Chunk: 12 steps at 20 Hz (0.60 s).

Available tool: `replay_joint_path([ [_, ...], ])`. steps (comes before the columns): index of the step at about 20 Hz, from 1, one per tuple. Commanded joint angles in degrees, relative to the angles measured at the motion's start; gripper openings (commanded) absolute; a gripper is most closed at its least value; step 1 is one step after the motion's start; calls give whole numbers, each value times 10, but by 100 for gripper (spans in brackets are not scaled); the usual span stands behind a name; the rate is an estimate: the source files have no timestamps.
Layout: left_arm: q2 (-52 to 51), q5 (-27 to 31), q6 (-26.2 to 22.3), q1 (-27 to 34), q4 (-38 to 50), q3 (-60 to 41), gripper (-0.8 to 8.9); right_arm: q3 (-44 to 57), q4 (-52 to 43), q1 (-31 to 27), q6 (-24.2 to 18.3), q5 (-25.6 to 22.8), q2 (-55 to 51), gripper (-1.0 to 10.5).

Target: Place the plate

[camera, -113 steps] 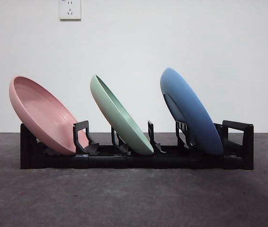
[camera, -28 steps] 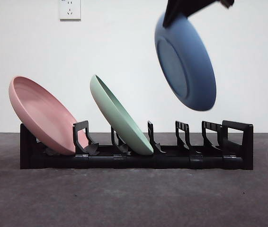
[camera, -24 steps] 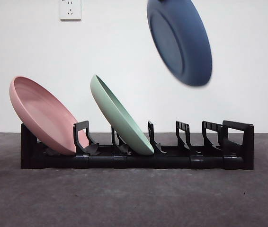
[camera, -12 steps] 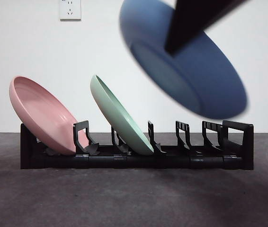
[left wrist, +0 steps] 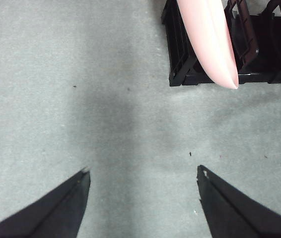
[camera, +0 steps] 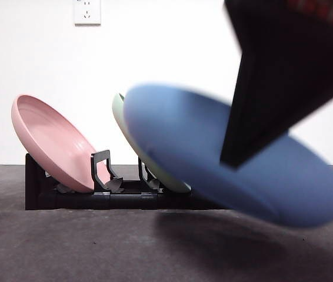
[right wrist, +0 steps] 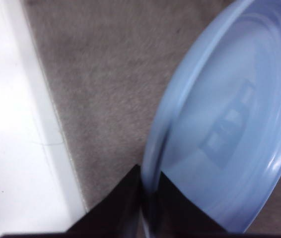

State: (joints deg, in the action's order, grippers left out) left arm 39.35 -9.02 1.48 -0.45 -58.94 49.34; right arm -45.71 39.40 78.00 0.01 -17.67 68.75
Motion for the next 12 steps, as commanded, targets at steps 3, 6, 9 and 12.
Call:
replay_joint_path([
  [3,3,-3,-4,0,2,10,344,-7,-47,1,-21,30,67,14],
  [6,3,-3,-4,0,2,10,344,-7,-86,-7,-22,46,101,14],
  [9,3,-3,-4,0,2,10,344,-7,-123,-27,-22,65,134,14],
  [12,3,-3,-4,-1,2,10,344,-7,-149,-46,-22,80,167,14],
])
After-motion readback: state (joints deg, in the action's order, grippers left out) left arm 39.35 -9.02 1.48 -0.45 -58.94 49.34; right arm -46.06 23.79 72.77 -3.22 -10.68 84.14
